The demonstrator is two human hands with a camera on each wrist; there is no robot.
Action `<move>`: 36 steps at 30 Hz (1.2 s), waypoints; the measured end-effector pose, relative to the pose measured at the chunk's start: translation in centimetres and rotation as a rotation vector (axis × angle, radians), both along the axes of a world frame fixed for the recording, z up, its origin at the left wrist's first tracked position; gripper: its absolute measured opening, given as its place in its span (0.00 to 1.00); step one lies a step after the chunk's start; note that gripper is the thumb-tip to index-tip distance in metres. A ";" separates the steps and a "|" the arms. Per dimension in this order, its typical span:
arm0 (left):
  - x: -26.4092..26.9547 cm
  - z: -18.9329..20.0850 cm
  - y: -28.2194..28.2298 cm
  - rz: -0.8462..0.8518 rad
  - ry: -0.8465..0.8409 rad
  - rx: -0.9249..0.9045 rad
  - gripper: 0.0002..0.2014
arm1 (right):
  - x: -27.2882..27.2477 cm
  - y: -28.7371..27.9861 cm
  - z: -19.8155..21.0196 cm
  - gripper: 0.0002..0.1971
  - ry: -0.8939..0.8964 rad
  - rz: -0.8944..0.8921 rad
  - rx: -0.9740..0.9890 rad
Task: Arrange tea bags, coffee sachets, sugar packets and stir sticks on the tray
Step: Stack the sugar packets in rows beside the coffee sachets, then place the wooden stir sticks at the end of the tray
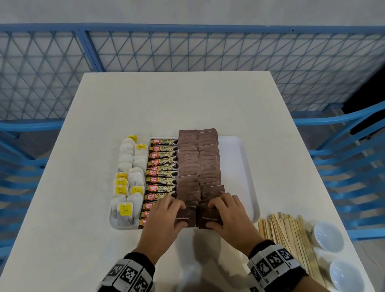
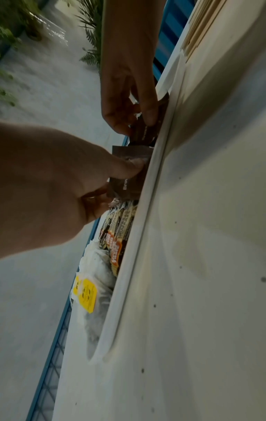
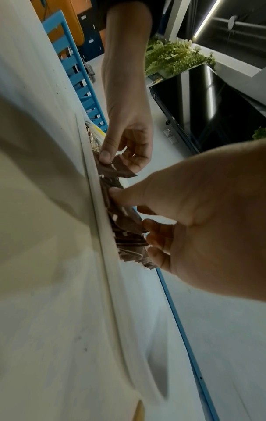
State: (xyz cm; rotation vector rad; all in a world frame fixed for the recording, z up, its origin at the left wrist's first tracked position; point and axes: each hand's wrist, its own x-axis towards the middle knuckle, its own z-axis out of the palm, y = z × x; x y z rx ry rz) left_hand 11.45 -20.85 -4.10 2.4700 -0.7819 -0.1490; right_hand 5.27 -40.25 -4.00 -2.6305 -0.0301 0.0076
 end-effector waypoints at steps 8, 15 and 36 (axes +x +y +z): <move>0.1 -0.3 -0.6 0.001 -0.016 0.040 0.22 | 0.1 -0.4 -0.1 0.21 0.075 0.055 -0.019; 0.2 -0.3 -0.7 0.000 -0.045 0.066 0.21 | 1.2 -1.0 -0.1 0.25 0.140 0.019 0.094; -0.4 0.3 -0.8 0.087 -0.070 0.175 0.31 | 0.4 -1.9 -1.3 0.37 0.005 -0.054 -0.110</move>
